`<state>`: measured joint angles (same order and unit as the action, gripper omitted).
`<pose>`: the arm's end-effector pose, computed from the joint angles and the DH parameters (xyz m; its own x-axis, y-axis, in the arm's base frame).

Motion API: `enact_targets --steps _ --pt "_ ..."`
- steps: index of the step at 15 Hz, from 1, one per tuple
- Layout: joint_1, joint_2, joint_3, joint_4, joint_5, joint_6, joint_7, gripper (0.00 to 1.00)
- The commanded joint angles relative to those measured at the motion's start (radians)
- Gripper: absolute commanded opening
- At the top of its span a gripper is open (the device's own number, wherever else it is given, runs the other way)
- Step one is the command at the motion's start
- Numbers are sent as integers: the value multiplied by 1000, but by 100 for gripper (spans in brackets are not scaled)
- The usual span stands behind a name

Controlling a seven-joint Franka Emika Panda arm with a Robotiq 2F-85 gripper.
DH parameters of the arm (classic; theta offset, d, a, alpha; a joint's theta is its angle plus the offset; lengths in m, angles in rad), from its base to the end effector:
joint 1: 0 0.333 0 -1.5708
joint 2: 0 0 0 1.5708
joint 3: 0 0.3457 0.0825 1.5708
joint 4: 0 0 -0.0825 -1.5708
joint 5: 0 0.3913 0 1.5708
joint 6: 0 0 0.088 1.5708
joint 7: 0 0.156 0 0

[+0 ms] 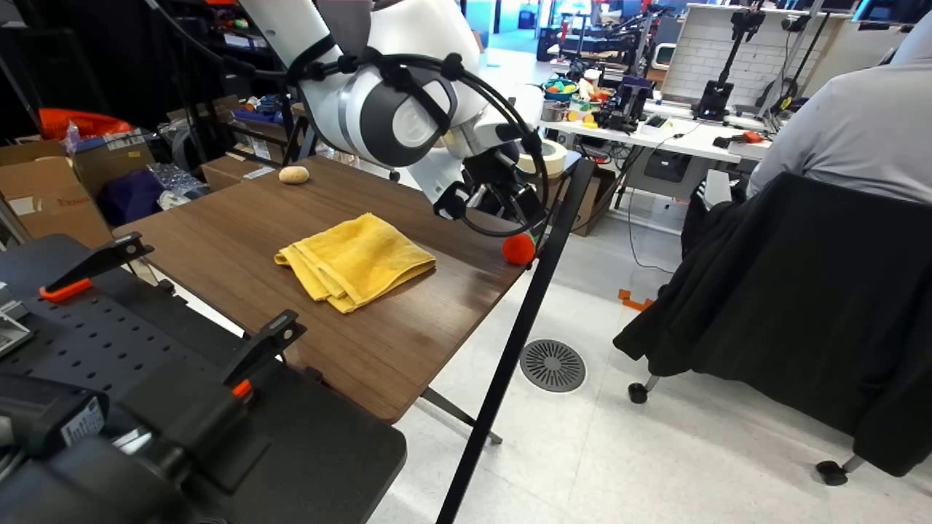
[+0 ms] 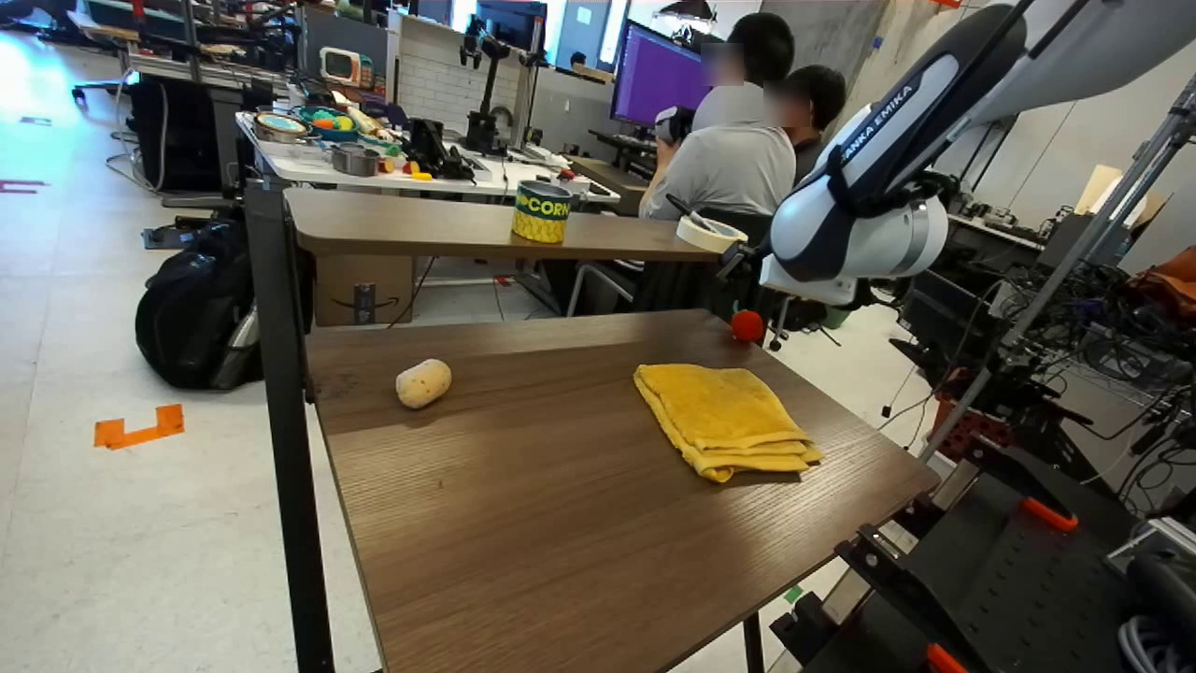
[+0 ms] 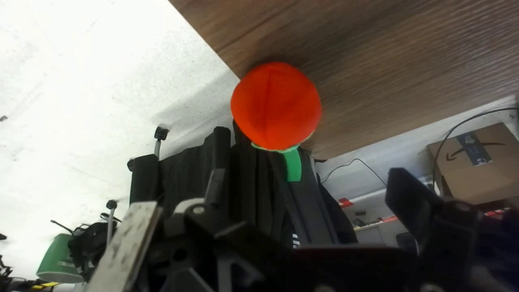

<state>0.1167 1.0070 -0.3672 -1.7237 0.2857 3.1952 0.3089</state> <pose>0.7103 -0.1754 0.0652 0.6875 -0.4728 0.5513 -0.5715 -0.8206 0.0090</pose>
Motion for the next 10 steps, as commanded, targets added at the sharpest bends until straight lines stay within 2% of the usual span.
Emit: enact_targets --steps 1,6,10 --pt "15 10 -24 34 -17 -86 8 100" --pt "4 3 -14 44 -47 -158 13 100" --pt "-7 -11 -1 49 -87 -282 18 100"
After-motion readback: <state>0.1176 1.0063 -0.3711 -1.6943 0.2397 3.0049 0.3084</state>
